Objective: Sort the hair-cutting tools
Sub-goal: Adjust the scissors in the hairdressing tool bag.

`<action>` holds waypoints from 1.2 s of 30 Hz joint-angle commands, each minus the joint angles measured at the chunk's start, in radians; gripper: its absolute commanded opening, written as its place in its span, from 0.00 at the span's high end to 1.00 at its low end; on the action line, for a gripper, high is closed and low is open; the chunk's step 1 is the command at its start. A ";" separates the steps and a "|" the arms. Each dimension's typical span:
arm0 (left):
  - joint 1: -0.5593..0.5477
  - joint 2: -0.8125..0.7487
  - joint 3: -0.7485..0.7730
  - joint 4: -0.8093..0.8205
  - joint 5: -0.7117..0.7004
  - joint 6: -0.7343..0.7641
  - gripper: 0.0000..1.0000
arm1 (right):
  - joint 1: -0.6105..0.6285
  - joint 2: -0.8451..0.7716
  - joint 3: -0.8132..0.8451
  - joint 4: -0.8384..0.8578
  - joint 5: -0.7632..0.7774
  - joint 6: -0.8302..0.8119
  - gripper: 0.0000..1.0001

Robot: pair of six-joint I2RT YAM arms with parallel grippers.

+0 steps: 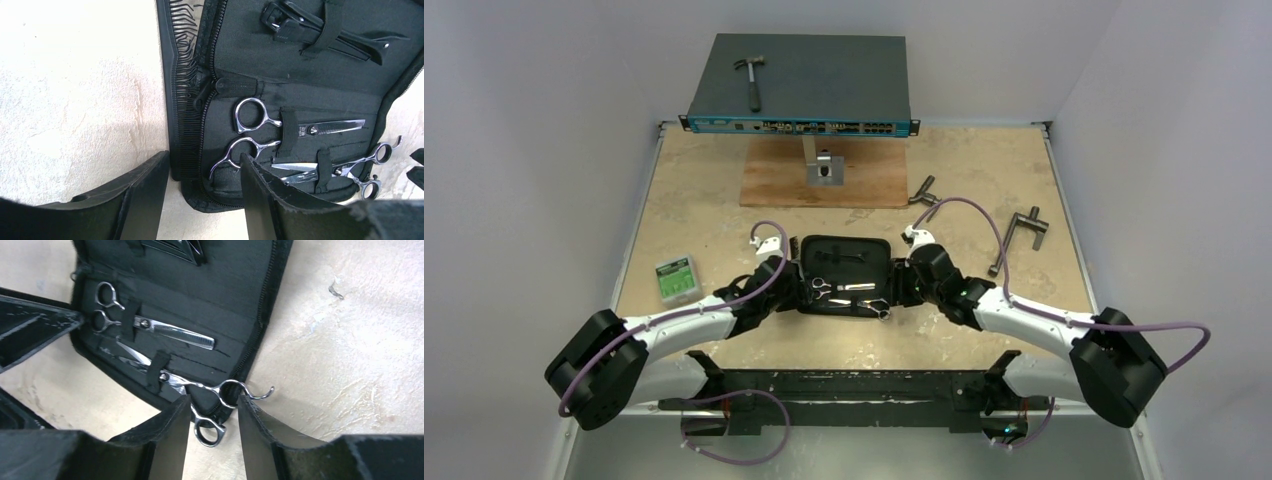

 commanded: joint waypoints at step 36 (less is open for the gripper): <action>0.019 -0.260 -0.023 -0.225 0.071 0.050 0.48 | 0.067 0.047 0.164 -0.058 0.251 -0.081 0.59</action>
